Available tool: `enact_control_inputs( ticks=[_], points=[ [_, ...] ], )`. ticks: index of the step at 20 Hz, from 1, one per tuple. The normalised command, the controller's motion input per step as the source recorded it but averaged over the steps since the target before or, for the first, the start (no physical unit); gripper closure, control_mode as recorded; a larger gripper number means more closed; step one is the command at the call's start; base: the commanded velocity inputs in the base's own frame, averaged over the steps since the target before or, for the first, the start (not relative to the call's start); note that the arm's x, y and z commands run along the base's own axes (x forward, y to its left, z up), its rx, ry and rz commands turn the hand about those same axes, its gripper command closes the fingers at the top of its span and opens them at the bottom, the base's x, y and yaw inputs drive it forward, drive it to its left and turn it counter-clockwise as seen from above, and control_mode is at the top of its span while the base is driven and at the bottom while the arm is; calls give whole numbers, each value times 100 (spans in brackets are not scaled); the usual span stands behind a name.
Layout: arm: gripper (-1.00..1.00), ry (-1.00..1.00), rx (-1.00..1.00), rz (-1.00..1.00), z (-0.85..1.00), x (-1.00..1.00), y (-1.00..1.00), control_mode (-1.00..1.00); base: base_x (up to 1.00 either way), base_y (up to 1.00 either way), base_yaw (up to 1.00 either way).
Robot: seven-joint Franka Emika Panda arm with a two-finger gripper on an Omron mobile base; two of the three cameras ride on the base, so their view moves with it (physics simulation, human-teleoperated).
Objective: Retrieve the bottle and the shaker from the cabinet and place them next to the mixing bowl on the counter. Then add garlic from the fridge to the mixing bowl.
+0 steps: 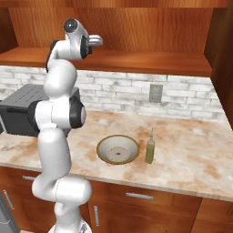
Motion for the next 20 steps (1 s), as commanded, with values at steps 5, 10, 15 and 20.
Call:
enact_control_inputs(
  ticks=[5,10,15,20],
  points=[
    [100,-12,3,0,-17,-86,-3,-100,0,0,0],
    [100,-20,10,0,-22,-73,-24,-100,0,0,0],
    [100,-19,11,0,0,-75,-46,-100,0,0,0],
    [100,-18,5,0,20,-83,-41,-100,0,0,0]
  ],
)
